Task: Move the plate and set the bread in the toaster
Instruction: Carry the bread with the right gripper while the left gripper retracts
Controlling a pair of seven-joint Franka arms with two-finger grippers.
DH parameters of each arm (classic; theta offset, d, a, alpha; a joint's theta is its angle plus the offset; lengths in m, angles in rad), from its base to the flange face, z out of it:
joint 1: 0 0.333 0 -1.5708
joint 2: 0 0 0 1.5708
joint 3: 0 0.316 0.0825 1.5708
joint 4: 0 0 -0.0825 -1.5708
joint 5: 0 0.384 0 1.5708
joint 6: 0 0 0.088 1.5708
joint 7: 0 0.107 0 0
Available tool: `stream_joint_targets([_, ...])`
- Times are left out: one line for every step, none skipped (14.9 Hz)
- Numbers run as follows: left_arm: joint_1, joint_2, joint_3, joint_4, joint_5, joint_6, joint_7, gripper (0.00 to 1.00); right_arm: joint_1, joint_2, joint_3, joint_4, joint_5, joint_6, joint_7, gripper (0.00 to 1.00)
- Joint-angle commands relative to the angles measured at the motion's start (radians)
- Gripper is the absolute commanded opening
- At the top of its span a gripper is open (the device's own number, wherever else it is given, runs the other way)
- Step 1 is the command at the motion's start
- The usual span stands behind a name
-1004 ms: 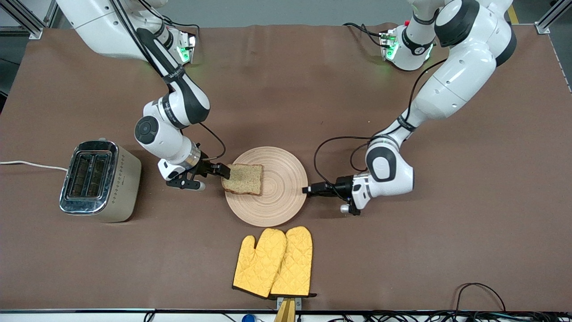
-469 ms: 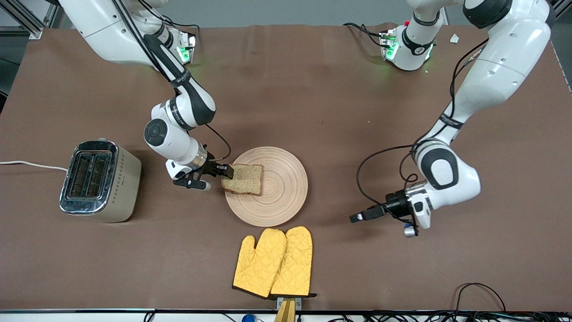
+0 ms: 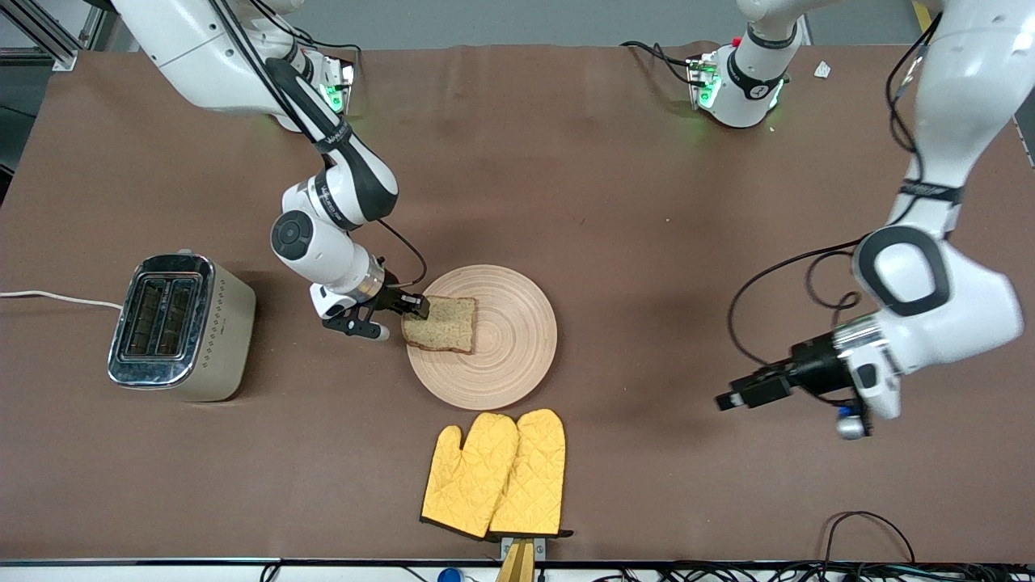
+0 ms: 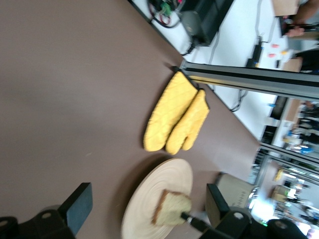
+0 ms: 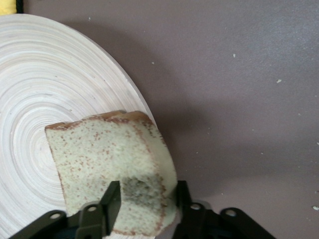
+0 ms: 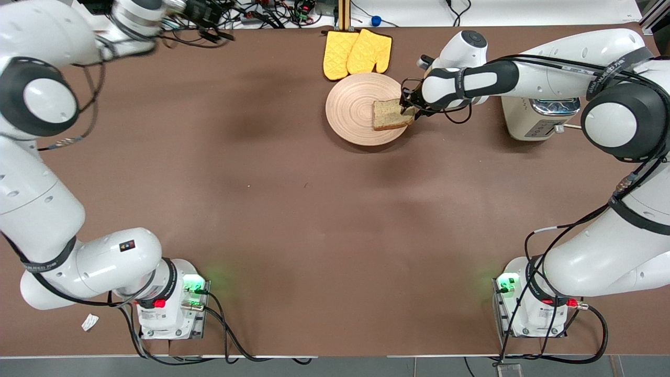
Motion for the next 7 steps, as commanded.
stream_joint_targets([0.044,-0.147,0.006,-0.016,0.191,-0.113,-0.144,1.0,-0.003,-0.009,0.007,-0.008,0.007,-0.009,0.017,0.44])
stream_joint_targets([0.064,-0.179,0.003,0.01,0.319,-0.191,-0.191,1.0,-0.003,-0.009,0.007,-0.008,0.007,-0.009,0.014,0.41])
stream_joint_targets([0.076,-0.202,0.0,0.047,0.408,-0.287,-0.221,1.0,-0.004,-0.009,0.007,-0.008,0.007,-0.01,0.012,0.38])
stream_joint_targets([0.079,-0.242,0.002,0.081,0.475,-0.408,-0.242,1.0,-0.004,-0.011,0.007,-0.006,0.007,-0.015,0.01,0.33])
stream_joint_targets([0.083,-0.286,0.005,0.102,0.516,-0.501,-0.243,1.0,-0.004,-0.011,0.007,0.0,0.007,-0.03,0.01,0.29])
stream_joint_targets([0.099,-0.317,0.006,0.124,0.558,-0.558,-0.232,1.0,-0.004,-0.012,0.007,0.002,0.006,-0.036,0.01,0.26])
stream_joint_targets([0.128,-0.329,0.0,0.142,0.596,-0.599,-0.224,1.0,-0.004,-0.014,0.007,0.002,0.006,-0.036,0.01,0.23])
